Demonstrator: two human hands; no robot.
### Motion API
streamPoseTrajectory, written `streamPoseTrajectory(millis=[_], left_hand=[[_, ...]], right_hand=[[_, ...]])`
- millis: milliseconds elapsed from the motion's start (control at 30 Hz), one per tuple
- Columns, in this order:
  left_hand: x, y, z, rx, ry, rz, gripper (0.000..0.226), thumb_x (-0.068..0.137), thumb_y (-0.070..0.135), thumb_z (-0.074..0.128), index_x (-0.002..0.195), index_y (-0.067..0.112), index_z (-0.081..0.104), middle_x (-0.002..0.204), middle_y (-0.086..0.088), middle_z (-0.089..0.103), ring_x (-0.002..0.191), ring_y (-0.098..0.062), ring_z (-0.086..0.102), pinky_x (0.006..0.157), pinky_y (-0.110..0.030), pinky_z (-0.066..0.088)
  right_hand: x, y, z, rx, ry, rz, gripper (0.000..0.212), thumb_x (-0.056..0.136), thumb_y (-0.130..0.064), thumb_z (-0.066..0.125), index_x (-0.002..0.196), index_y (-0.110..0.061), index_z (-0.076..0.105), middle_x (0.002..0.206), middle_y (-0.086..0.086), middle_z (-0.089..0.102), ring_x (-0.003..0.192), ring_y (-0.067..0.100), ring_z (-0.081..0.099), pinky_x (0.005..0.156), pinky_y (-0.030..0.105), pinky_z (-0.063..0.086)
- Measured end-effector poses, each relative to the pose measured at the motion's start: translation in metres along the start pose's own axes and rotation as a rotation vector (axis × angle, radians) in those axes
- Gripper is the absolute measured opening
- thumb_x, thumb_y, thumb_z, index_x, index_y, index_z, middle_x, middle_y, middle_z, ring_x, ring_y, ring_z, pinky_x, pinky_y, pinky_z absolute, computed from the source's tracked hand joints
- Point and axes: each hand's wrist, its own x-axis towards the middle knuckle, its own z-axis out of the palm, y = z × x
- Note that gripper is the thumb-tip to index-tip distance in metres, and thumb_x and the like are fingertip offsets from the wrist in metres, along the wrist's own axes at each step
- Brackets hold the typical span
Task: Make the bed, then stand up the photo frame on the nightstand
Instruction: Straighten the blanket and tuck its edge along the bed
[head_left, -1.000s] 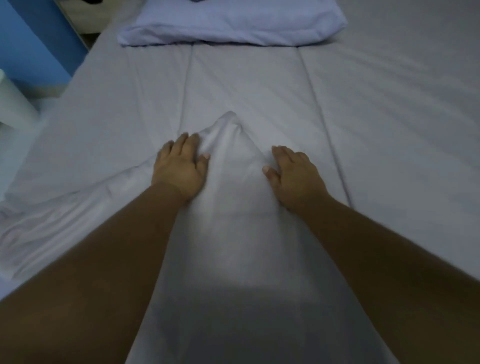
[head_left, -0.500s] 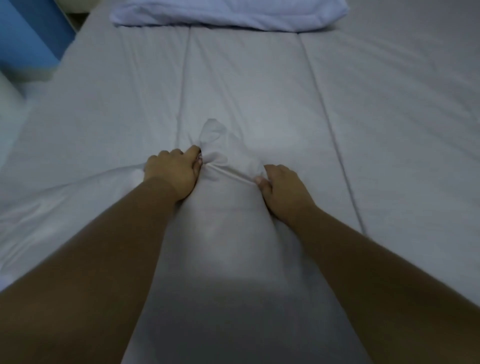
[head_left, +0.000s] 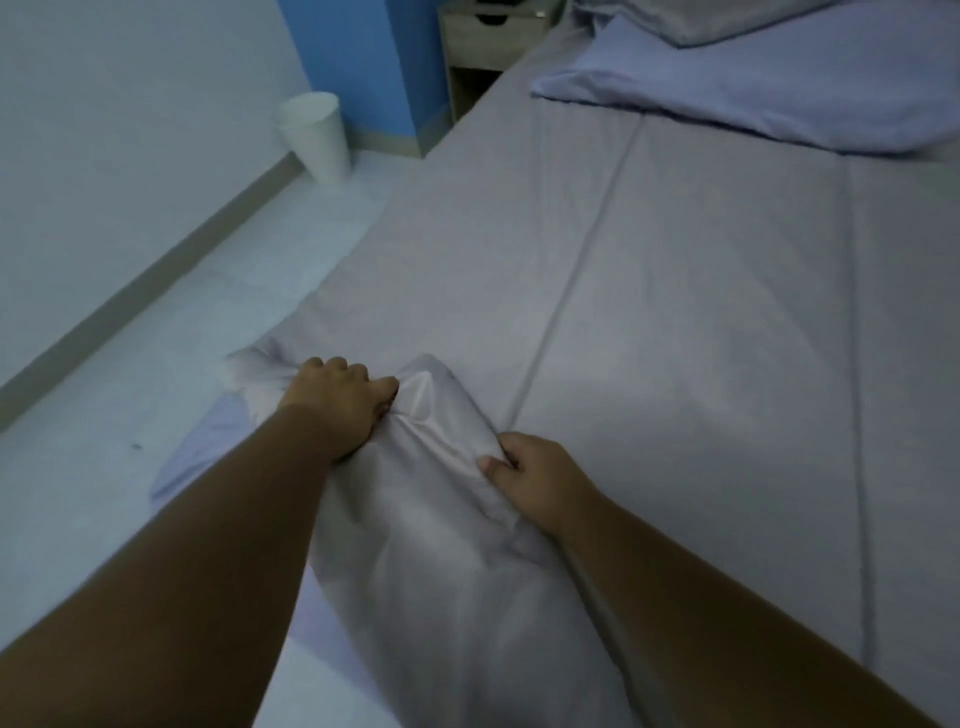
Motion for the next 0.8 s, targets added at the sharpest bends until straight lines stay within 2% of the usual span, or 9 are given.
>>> streamPoseTrajectory(millis=[167, 267, 300, 367, 433, 533, 633, 733, 800], left_hand=[[-0.081, -0.059, 0.060, -0.017, -0.085, -0.081, 0.036, 0.097, 0.038, 0.031, 0.129, 0.029, 0.045, 0.127, -0.003, 0.057, 0.119, -0.027, 0.051, 0.099, -0.037, 0.036], [-0.110, -0.084, 0.101, -0.033, 0.029, -0.046, 0.025, 0.087, 0.031, 0.044, 0.110, 0.026, 0.054, 0.106, -0.002, 0.069, 0.097, -0.027, 0.064, 0.082, -0.035, 0.047], [-0.116, -0.089, 0.114, -0.069, -0.031, -0.059, 0.028, 0.088, 0.030, 0.045, 0.115, 0.026, 0.054, 0.112, -0.002, 0.068, 0.103, -0.028, 0.063, 0.084, -0.035, 0.047], [-0.127, -0.097, 0.145, -0.135, -0.257, -0.113, 0.041, 0.093, 0.031, 0.044, 0.134, 0.031, 0.043, 0.134, -0.002, 0.055, 0.123, -0.028, 0.050, 0.098, -0.037, 0.041], [-0.130, -0.103, 0.167, -0.209, -0.372, -0.155, 0.050, 0.094, 0.033, 0.044, 0.142, 0.037, 0.032, 0.139, -0.006, 0.047, 0.128, -0.028, 0.046, 0.103, -0.038, 0.039], [-0.125, -0.111, 0.196, -0.487, -0.359, -0.188, 0.043, 0.087, 0.037, 0.049, 0.129, 0.030, 0.048, 0.128, -0.009, 0.054, 0.118, -0.031, 0.053, 0.098, -0.038, 0.045], [-0.107, -0.118, 0.207, -0.775, -0.152, -0.349, 0.022, 0.088, 0.024, 0.048, 0.101, 0.014, 0.063, 0.112, -0.015, 0.057, 0.105, -0.035, 0.056, 0.090, -0.036, 0.046], [-0.081, -0.126, 0.211, -0.901, 0.154, -0.629, 0.030, 0.095, 0.021, 0.039, 0.109, 0.005, 0.059, 0.114, -0.024, 0.055, 0.106, -0.042, 0.053, 0.090, -0.043, 0.044], [-0.063, -0.130, 0.212, -0.975, 0.241, -0.755, 0.032, 0.097, 0.024, 0.038, 0.118, 0.005, 0.052, 0.121, -0.024, 0.051, 0.112, -0.043, 0.049, 0.094, -0.046, 0.041]], right_hand=[[-0.010, -0.056, 0.062, 0.105, -0.164, -0.104, 0.031, 0.091, -0.033, 0.057, 0.098, -0.003, 0.064, 0.095, 0.009, 0.067, 0.089, 0.023, 0.062, 0.080, 0.033, 0.049], [-0.007, -0.076, 0.095, 0.166, -0.214, -0.157, 0.025, 0.092, -0.027, 0.057, 0.094, -0.005, 0.069, 0.089, 0.007, 0.067, 0.085, 0.020, 0.060, 0.080, 0.030, 0.046], [-0.004, -0.080, 0.103, 0.143, -0.212, -0.177, 0.025, 0.093, -0.025, 0.056, 0.094, -0.004, 0.069, 0.091, 0.010, 0.068, 0.086, 0.022, 0.061, 0.082, 0.031, 0.046], [0.009, -0.085, 0.123, -0.010, -0.148, -0.236, 0.027, 0.095, -0.026, 0.051, 0.096, -0.006, 0.069, 0.097, 0.013, 0.068, 0.093, 0.027, 0.060, 0.084, 0.034, 0.047], [0.023, -0.085, 0.137, -0.176, -0.021, -0.294, 0.026, 0.095, -0.023, 0.047, 0.095, -0.007, 0.068, 0.095, 0.015, 0.066, 0.092, 0.032, 0.057, 0.081, 0.038, 0.047], [0.044, -0.082, 0.150, -0.333, 0.165, -0.323, 0.026, 0.085, -0.021, 0.046, 0.085, -0.006, 0.068, 0.082, 0.016, 0.065, 0.079, 0.037, 0.058, 0.070, 0.040, 0.049], [0.061, -0.084, 0.159, -0.425, 0.263, -0.288, 0.030, 0.081, -0.025, 0.041, 0.079, -0.008, 0.066, 0.077, 0.015, 0.064, 0.074, 0.036, 0.058, 0.065, 0.037, 0.048], [0.077, -0.093, 0.168, -0.469, 0.326, -0.275, 0.029, 0.078, -0.026, 0.040, 0.075, -0.010, 0.063, 0.075, 0.013, 0.062, 0.071, 0.034, 0.057, 0.062, 0.035, 0.048], [0.089, -0.099, 0.173, -0.478, 0.364, -0.273, 0.027, 0.078, -0.025, 0.042, 0.077, -0.009, 0.064, 0.077, 0.014, 0.062, 0.072, 0.035, 0.058, 0.063, 0.035, 0.048]])
